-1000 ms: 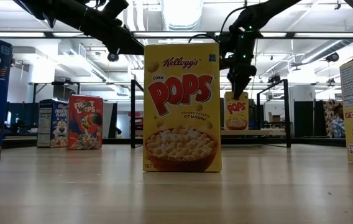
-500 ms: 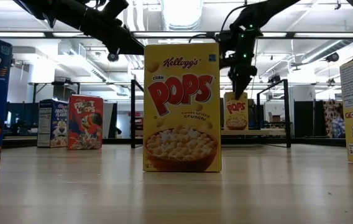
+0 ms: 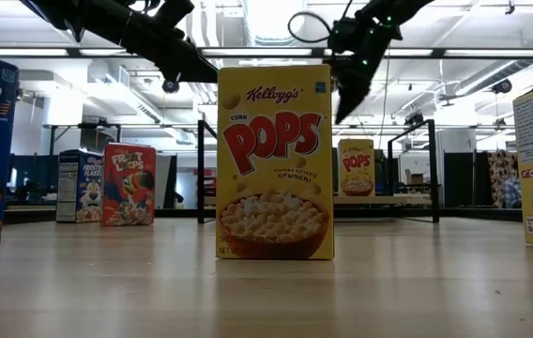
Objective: Stack cereal on shelf
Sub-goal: Adjust the blue cereal box on the shelf
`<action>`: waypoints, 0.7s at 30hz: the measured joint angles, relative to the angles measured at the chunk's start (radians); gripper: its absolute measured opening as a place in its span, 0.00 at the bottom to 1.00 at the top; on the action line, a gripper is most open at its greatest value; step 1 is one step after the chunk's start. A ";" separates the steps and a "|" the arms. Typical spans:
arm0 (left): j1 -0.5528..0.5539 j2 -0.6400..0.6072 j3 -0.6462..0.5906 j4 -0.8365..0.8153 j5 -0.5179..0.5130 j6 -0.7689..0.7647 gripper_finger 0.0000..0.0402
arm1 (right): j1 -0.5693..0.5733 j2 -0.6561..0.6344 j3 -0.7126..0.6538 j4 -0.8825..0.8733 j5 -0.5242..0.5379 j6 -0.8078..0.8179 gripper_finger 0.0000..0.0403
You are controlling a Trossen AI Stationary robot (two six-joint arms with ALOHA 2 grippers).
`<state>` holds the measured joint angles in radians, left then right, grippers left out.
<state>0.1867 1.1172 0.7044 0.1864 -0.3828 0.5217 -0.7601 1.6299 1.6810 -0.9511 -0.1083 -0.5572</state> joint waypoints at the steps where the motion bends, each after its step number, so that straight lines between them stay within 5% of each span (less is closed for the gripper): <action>1: 0.000 0.000 0.000 0.000 0.000 0.000 0.58 | 0.001 0.001 0.000 0.024 -0.045 0.015 0.61; 6: 0.000 0.000 0.000 0.000 0.000 0.000 0.58 | 0.007 0.037 0.000 0.149 -0.201 0.049 0.61; 21: 0.000 0.000 0.000 0.000 0.000 0.000 0.58 | 0.053 0.160 -0.002 0.261 -0.205 0.040 0.61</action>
<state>0.1871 1.1175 0.7044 0.1860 -0.3828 0.5219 -0.7072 1.7903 1.6794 -0.6896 -0.3129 -0.5176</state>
